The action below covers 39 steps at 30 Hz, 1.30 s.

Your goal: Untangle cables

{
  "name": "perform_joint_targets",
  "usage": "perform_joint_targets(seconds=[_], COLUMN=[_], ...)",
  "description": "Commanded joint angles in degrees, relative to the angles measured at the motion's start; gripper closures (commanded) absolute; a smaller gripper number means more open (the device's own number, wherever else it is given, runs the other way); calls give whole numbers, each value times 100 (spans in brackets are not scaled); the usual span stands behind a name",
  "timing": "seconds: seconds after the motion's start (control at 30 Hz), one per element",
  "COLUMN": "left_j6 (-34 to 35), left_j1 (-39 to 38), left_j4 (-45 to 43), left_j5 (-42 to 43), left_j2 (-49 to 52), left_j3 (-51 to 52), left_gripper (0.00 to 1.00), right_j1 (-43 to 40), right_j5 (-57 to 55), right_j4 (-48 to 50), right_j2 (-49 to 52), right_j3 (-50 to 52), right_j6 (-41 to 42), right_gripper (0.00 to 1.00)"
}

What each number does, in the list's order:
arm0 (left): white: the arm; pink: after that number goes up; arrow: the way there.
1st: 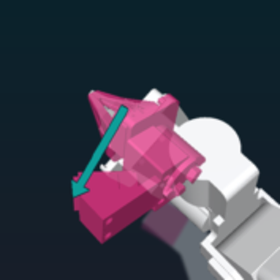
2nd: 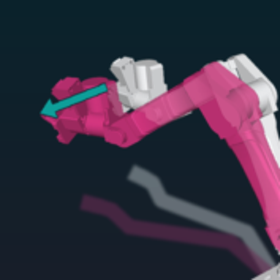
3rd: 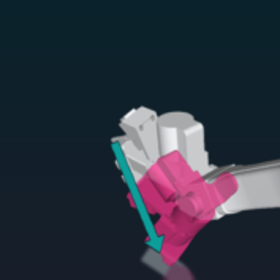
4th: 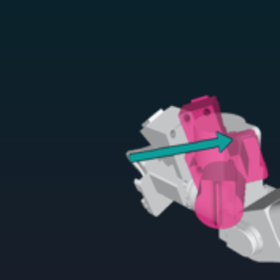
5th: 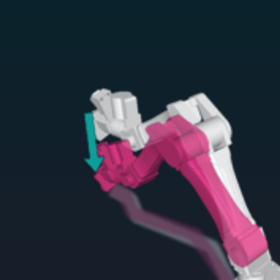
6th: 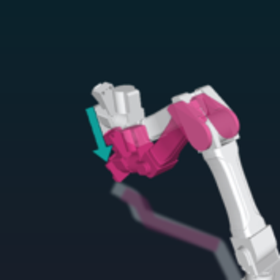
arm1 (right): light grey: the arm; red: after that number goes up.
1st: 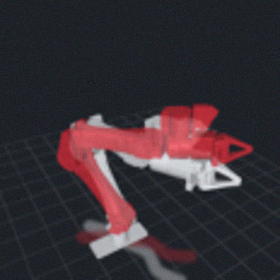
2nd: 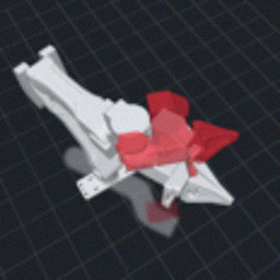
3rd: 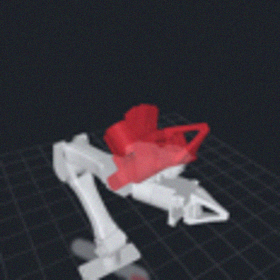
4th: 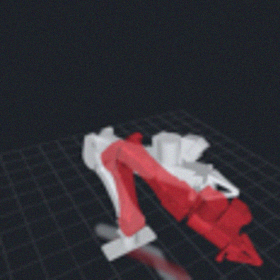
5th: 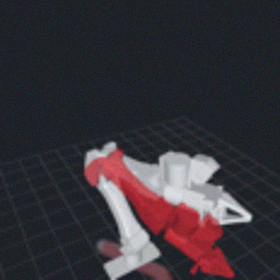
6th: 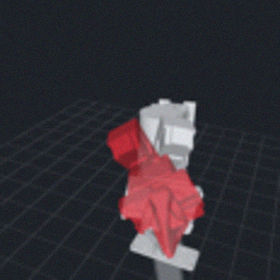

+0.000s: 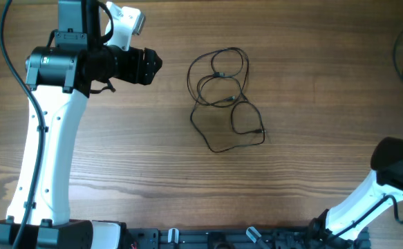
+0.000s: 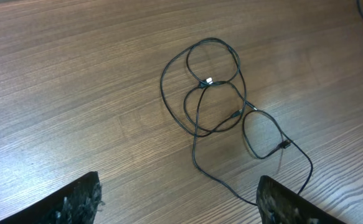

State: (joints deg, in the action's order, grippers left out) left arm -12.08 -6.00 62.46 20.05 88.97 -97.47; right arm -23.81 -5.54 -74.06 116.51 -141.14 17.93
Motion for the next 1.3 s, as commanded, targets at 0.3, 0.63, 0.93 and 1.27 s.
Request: perform_joint_targets(seconds=[0.3, 0.63, 0.93, 1.27], left_j6=[-107, -293, -573, -857], left_j1=[-28, -28, -28, -28], left_j4=[-129, -72, 0, 96], left_j5=[98, 118, 442, 702], left_j2=[-111, -111, -111, -111], left_j3=[-70, -70, -70, -70], left_gripper=[19, 18, 17, 18], right_j1=[629, 1333, 2249, 3067], right_j5=[247, 490, 984, 1316], right_j4=[-1047, -1720, -1810, -1810], right_j2=[-881, -905, -907, -907], right_j3=[-92, -92, -87, -61], right_j6=[-149, -704, -1327, -1692], right_gripper=[0, 0, 0, 0])
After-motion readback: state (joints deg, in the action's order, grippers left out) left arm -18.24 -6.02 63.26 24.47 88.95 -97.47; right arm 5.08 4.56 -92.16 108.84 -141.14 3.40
